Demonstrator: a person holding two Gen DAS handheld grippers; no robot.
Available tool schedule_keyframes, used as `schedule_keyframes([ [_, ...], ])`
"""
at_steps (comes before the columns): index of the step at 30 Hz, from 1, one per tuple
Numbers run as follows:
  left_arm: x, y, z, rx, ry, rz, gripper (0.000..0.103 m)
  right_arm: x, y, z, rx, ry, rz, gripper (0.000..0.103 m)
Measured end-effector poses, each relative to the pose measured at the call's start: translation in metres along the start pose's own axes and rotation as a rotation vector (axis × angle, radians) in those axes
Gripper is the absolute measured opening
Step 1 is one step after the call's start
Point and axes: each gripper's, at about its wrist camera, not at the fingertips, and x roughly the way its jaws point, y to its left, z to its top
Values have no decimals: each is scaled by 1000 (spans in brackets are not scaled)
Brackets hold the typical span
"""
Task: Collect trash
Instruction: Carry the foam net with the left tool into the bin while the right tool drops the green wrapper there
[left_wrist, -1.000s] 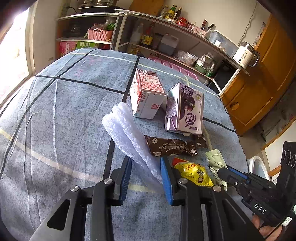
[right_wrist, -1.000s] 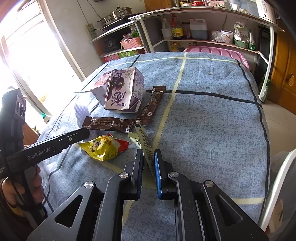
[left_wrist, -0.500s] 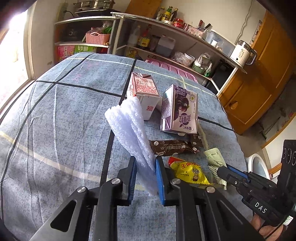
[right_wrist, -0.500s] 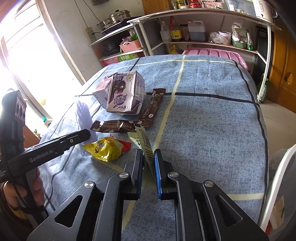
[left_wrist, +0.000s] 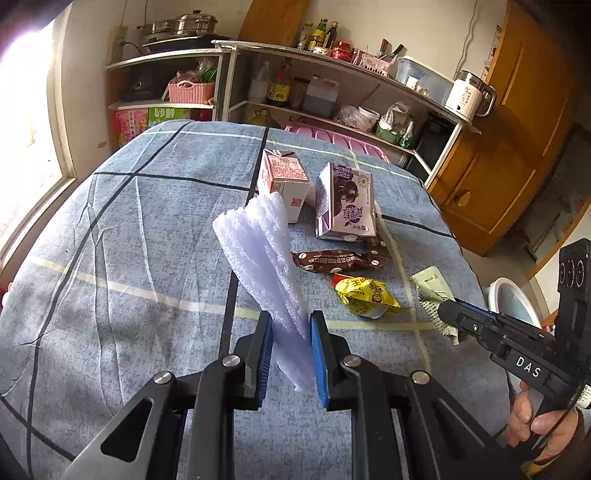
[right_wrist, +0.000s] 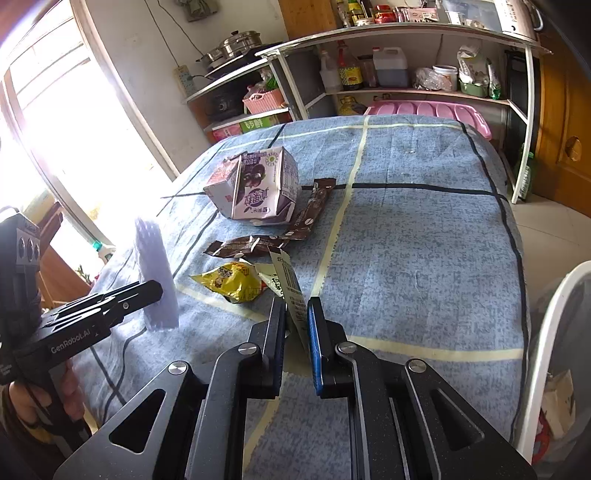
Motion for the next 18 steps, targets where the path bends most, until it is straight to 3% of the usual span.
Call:
schedule_keyframes([
  [7, -25, -31, -4, 77, -39, -46, 21, -33, -2, -5, 21, -69, -3, 12],
  [18, -34, -93, -7, 192, -55, -119, 21, -79, -25, -16, 70, -155, -59, 12],
])
